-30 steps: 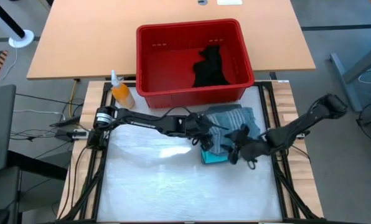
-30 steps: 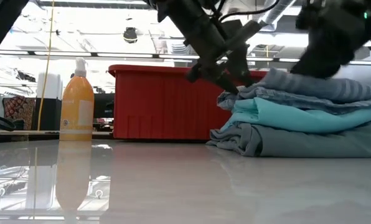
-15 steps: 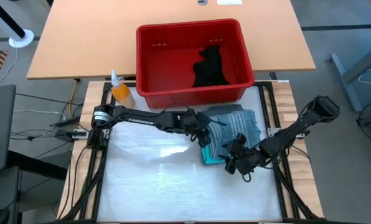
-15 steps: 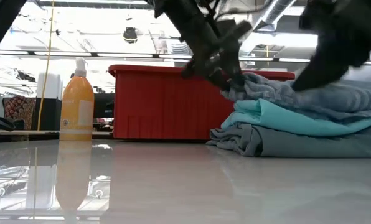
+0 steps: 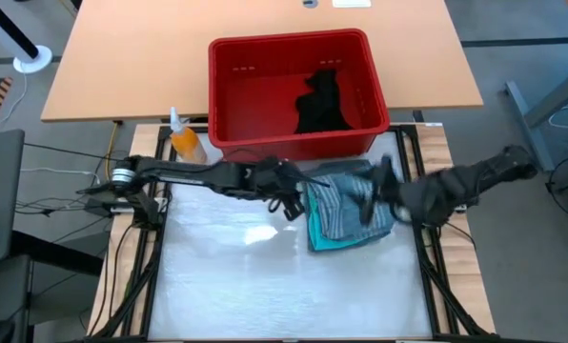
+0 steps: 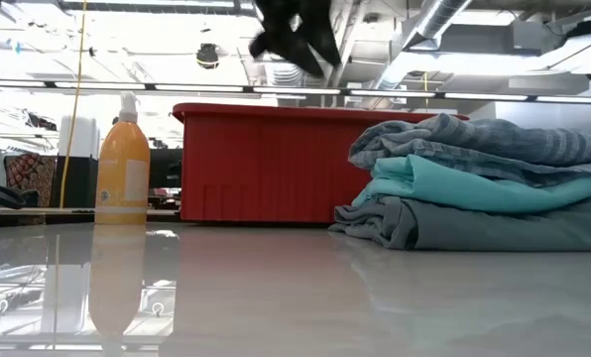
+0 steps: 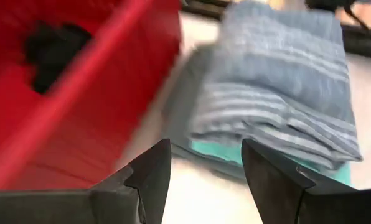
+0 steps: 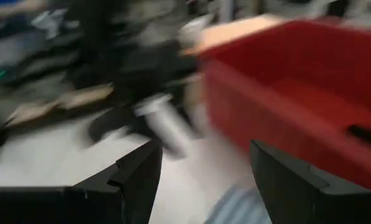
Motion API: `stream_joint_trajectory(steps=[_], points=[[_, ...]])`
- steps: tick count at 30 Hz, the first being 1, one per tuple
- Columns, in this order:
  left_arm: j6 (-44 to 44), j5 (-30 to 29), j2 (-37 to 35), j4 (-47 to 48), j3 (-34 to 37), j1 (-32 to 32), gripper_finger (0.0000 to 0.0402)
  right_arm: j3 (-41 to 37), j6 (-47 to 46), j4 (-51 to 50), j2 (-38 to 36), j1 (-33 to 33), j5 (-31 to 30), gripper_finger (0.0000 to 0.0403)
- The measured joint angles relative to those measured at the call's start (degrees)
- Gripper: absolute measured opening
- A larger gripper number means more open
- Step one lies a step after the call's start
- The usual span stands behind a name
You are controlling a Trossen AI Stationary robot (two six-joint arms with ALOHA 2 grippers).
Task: Fold Laundry from Bin
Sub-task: Remove the black shirt from the red bin
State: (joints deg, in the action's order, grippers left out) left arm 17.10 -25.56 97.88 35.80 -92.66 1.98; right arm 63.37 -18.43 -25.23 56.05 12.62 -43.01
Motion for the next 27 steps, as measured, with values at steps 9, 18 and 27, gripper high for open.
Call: stream_joint_trajectory(steps=[9,18,27], points=[[-13.57,-8.16,-11.43,4.06,0.13,-1.20,0.0186,15.37,2.45,-2.43,21.21,-42.85,28.87,0.0270],[-29.01,3.40,-20.28,9.05,0.20,-15.56,0.0186,34.90,3.91,-8.49,51.98,-57.86,33.75,0.0270],[-36.67,24.85,-21.85,8.56,0.20,-33.17,0.0186,57.97,0.59,-21.86,75.78,-61.81,33.90,0.0270]])
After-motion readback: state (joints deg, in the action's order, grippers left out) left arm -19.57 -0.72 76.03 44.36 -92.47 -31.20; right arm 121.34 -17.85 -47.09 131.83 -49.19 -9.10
